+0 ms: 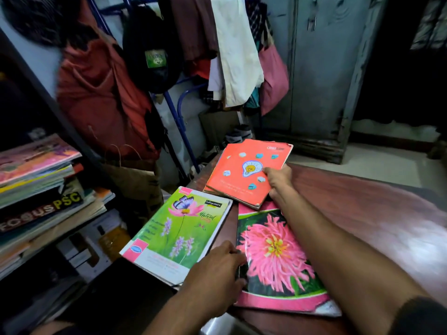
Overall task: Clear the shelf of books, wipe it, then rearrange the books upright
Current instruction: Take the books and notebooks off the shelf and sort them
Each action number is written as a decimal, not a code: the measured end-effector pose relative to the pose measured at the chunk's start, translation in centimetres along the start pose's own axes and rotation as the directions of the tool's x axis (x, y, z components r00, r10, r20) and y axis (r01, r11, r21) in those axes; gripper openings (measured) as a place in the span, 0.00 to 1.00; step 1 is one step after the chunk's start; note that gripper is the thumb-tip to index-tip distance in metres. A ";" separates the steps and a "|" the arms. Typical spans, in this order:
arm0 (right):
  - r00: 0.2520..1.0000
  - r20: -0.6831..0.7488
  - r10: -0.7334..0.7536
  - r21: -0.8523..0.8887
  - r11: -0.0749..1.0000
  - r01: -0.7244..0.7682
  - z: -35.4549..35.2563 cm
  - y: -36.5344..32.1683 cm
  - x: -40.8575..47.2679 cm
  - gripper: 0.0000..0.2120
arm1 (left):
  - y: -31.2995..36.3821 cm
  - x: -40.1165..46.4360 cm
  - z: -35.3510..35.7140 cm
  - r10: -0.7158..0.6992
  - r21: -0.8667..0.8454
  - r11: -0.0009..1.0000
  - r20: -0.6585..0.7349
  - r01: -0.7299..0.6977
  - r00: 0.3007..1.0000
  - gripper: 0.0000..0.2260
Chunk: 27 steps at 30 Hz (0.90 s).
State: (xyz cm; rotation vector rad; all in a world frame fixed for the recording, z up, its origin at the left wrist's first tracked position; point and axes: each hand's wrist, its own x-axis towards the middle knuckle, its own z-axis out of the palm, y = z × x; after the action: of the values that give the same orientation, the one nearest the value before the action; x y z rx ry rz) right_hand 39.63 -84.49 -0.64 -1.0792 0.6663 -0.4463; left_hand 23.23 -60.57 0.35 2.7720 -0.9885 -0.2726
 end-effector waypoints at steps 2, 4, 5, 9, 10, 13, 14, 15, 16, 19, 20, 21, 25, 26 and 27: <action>1.000 -0.010 -0.012 -0.020 1.000 0.012 0.2 -0.1 0.2 0.15 | -0.2 0.2 -0.3 0.000 0.014 1.000 -0.057 0.001 0.998 0.16; 0.999 -0.010 -0.031 -0.054 0.998 0.030 0.2 -0.6 0.2 0.15 | -0.2 0.4 0.1 0.031 0.015 0.999 -0.078 -0.030 0.996 0.26; 0.999 -0.001 -0.052 -0.086 0.995 0.051 0.1 -1.1 0.3 0.15 | 0.0 0.4 0.6 0.055 -0.008 0.998 -0.054 -0.055 0.997 0.33; 0.991 0.047 -0.123 -0.183 0.975 0.130 -1.0 -3.3 1.0 0.13 | 0.3 0.5 1.7 0.125 -0.047 0.991 0.044 -0.123 0.991 0.39; 0.991 0.048 -0.125 -0.183 0.974 0.132 -1.7 -3.9 1.1 0.12 | 0.2 0.5 1.5 0.143 -0.062 0.988 0.051 -0.139 0.988 0.39; 0.989 0.038 -0.141 -0.173 0.974 0.146 -5.1 -6.2 1.0 0.13 | 0.0 0.2 1.1 0.206 -0.080 0.976 0.063 -0.201 0.977 0.39; 0.989 0.028 -0.148 -0.182 0.972 0.150 -6.5 -7.0 1.1 0.13 | 0.0 0.1 1.3 0.221 -0.076 0.973 0.064 -0.216 0.973 0.39; 0.988 0.013 -0.152 -0.190 0.970 0.152 -8.2 -7.8 1.3 0.12 | 0.1 0.0 1.4 0.233 -0.075 0.971 0.070 -0.227 0.970 0.39; 0.989 -0.008 -0.150 -0.197 0.970 0.146 -9.8 -8.4 1.5 0.12 | 0.1 0.0 1.6 0.240 -0.084 0.969 0.079 -0.234 0.968 0.39; 0.988 -0.094 -0.121 -0.231 0.968 0.097 -14.0 -8.6 1.7 0.10 | -0.3 0.3 1.4 0.274 -0.109 0.959 0.114 -0.262 0.955 0.40; 0.988 -0.118 -0.103 -0.230 0.970 0.073 -14.9 -8.3 1.5 0.10 | -0.3 0.5 1.2 0.287 -0.104 0.956 0.127 -0.275 0.949 0.40; 0.988 -0.128 -0.090 -0.230 0.972 0.059 -15.5 -7.8 1.2 0.10 | -0.3 0.6 1.0 0.298 -0.094 0.953 0.140 -0.287 0.944 0.39; 0.991 -0.111 -0.071 -0.279 0.960 0.037 -16.4 -6.5 -0.1 0.10 | -0.1 0.6 0.0 0.306 -0.066 0.952 0.165 -0.299 0.938 0.38; 0.991 -0.111 -0.078 -0.295 0.955 0.042 -16.6 -6.7 -0.3 0.09 | -0.2 0.7 -0.1 0.308 -0.057 0.951 0.173 -0.303 0.936 0.38; 0.990 -0.110 -0.089 -0.319 0.946 0.049 -17.0 -7.2 -0.6 0.10 | -0.2 0.7 -0.3 0.311 -0.046 0.950 0.180 -0.308 0.933 0.38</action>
State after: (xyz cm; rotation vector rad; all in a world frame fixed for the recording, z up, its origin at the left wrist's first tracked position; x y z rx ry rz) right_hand 27.33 -98.20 0.79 -1.3900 0.8306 -0.4798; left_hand 23.96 -60.89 0.57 2.5569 -1.4394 -0.4941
